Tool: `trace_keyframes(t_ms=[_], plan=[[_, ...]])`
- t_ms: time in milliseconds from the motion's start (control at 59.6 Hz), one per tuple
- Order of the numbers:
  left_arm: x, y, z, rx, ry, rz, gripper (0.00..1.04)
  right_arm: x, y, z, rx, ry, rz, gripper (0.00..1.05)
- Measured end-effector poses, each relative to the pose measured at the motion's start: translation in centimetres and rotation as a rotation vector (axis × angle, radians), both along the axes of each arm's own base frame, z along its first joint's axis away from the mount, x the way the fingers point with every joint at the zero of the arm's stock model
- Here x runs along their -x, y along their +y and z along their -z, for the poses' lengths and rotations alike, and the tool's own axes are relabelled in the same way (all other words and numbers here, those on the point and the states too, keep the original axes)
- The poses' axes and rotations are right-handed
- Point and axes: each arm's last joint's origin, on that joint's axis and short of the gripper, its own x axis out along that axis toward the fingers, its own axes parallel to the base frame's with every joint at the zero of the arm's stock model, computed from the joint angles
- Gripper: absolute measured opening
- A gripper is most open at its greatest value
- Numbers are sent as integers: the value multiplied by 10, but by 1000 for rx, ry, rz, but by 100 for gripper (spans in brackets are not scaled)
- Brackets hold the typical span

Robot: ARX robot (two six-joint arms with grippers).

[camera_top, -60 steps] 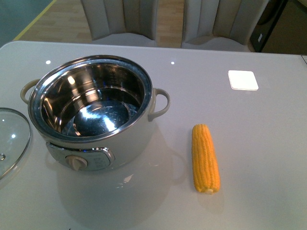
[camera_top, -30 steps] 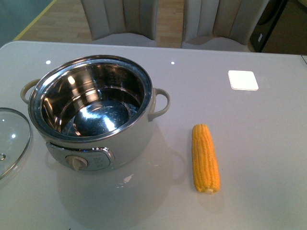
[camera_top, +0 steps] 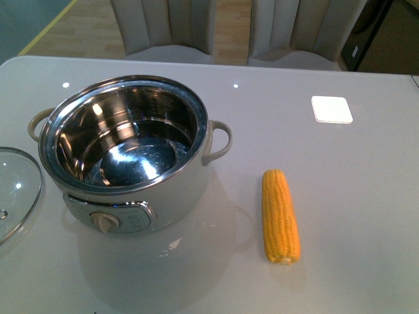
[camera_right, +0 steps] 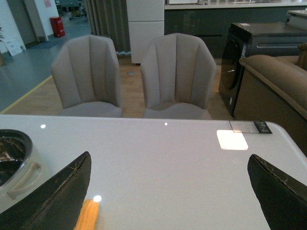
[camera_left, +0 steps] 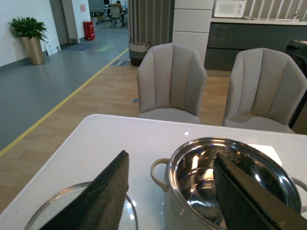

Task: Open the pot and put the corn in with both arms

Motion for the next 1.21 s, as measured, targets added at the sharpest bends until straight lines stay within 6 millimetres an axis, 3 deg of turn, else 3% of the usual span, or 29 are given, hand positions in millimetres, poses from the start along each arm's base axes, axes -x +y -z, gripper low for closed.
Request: trace_keyframes(t_ms=[50,151,185,436,671,872,1208], plan=[[0,0,0,0,0,-1,73,0,0,1,-16,160,-83,96],[0,0,0,0,-1,2,94,-8,0,9,-117,702,-179,96],[0,0,0,0,-1,1,99,-11,0,13,-121,747,-184,96],[0,0,0,0,-1,0,98,-41,14,27,-59,806,-183,96],[0,0,0,0,-1,0,98,-92,44,48,-31,834,-156,96],[0,0,0,0,-1,0,98,-144,79,79,15,858,-184,96],[0,0,0,0,-1,0,98,-193,116,123,148,903,-202,96]])
